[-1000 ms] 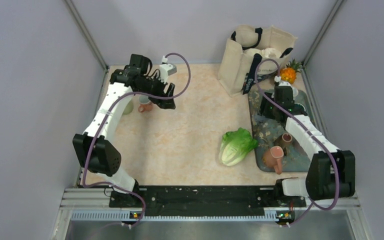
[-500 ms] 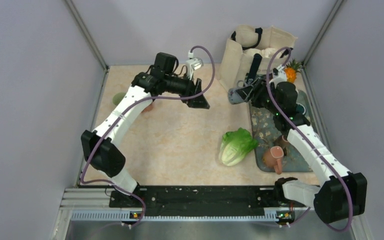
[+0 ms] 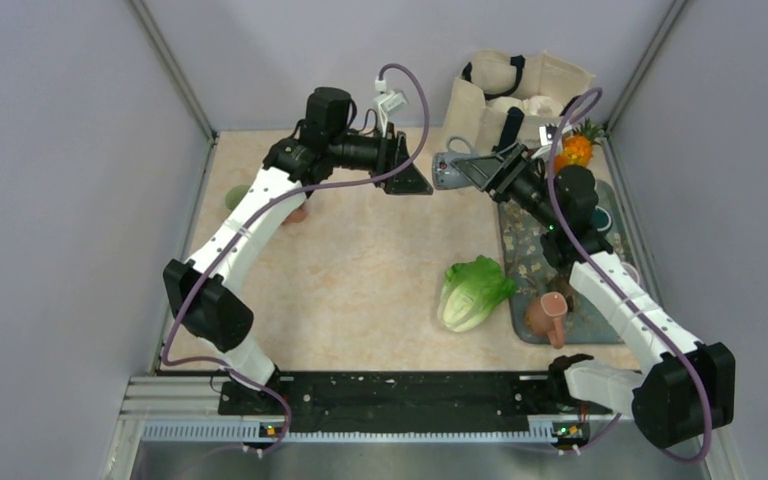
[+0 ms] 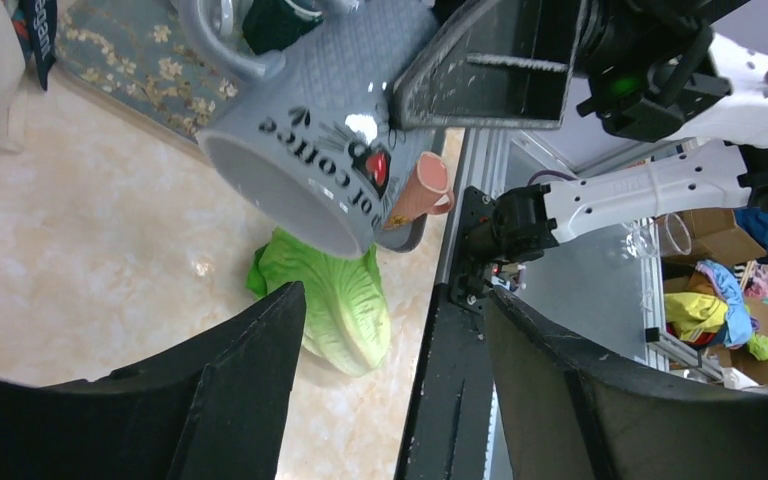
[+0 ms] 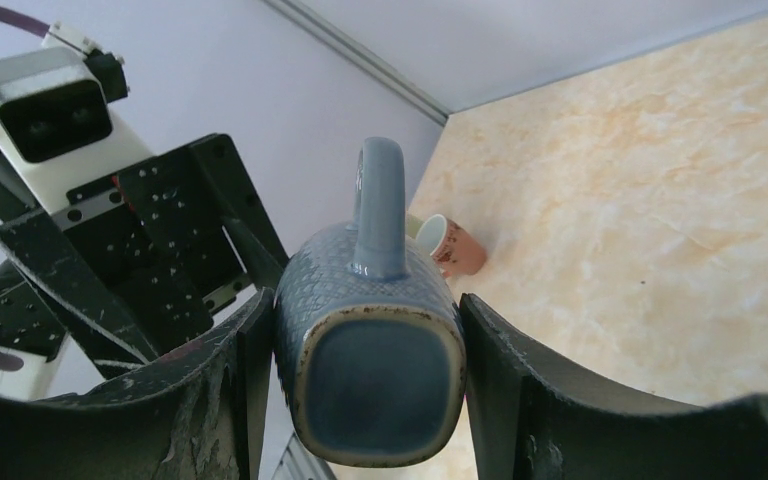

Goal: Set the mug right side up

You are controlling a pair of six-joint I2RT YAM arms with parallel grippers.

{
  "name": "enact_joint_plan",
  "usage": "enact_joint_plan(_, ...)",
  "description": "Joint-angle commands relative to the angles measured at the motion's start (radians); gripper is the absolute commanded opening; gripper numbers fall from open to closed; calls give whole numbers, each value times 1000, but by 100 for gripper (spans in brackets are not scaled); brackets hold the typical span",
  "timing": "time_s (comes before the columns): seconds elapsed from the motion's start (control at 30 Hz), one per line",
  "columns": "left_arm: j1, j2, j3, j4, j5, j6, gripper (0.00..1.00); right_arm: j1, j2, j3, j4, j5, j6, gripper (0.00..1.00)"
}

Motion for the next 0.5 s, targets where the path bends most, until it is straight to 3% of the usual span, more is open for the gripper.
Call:
enact_joint_plan(0.0, -8, 15, 100, 44, 23, -11, 70, 27, -22, 28, 178, -42, 74, 0)
enact_joint_plan(0.27, -23, 42, 136, 53, 28, -18, 59, 61, 4, 15, 269, -47, 142, 0)
enact_joint_plan(0.33, -26, 46, 134, 67, 44, -36, 53, 68, 17, 7, 303, -42, 165, 0)
enact_joint_plan(0.47, -30, 48, 144, 103, 65, -77, 31, 94, 53, -12, 388, -33, 219, 0)
